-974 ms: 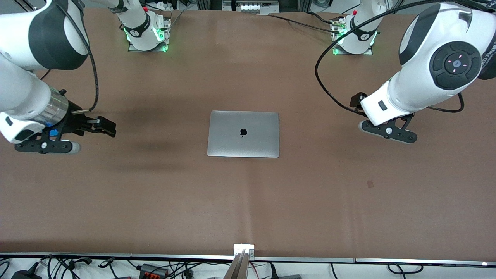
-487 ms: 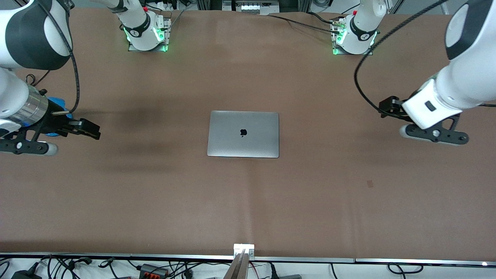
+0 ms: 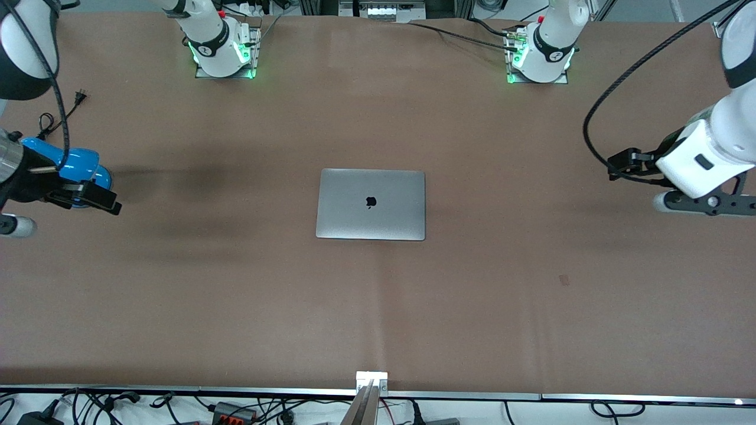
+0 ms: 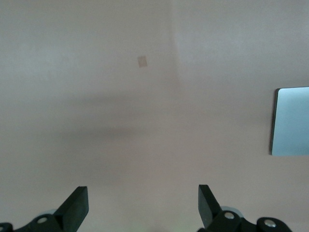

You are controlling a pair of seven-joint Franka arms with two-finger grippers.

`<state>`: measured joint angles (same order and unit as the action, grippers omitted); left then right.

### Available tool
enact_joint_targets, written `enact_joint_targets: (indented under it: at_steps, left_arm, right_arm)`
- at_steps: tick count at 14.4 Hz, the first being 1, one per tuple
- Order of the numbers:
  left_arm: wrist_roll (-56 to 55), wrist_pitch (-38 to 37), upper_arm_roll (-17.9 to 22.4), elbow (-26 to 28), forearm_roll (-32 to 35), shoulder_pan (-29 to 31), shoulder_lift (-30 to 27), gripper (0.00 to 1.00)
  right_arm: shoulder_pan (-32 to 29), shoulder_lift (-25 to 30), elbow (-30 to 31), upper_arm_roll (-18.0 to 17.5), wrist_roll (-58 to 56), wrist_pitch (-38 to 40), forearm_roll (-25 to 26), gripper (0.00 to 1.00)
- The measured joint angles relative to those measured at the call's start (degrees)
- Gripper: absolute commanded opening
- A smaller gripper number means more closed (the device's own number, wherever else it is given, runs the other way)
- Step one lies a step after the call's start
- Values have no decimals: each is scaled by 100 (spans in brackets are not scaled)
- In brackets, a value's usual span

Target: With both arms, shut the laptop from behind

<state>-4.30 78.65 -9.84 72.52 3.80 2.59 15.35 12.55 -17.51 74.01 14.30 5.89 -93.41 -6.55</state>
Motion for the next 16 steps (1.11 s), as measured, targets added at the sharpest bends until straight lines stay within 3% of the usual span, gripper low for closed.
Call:
enact_joint_targets:
  at_steps: [2, 4, 8, 16]
  left_arm:
    - [-1, 261, 250, 623, -137, -13, -504, 100]
    - [-4, 411, 371, 1253, -170, -39, -1072, 100]
    - [-8, 674, 601, 1774, -171, -236, -1649, 100]
    - [-8, 730, 615, 1914, -178, -257, -1768, 100]
  right_arm:
    - [-541, 119, 0, -610, 4, 0, 236, 100]
    - [-858, 210, 8, -964, 5, 1, 332, 100]
    - [-972, 284, 83, -1093, 4, -2, 357, 100]
    - [-1038, 413, 249, -1130, -147, 208, 542, 100]
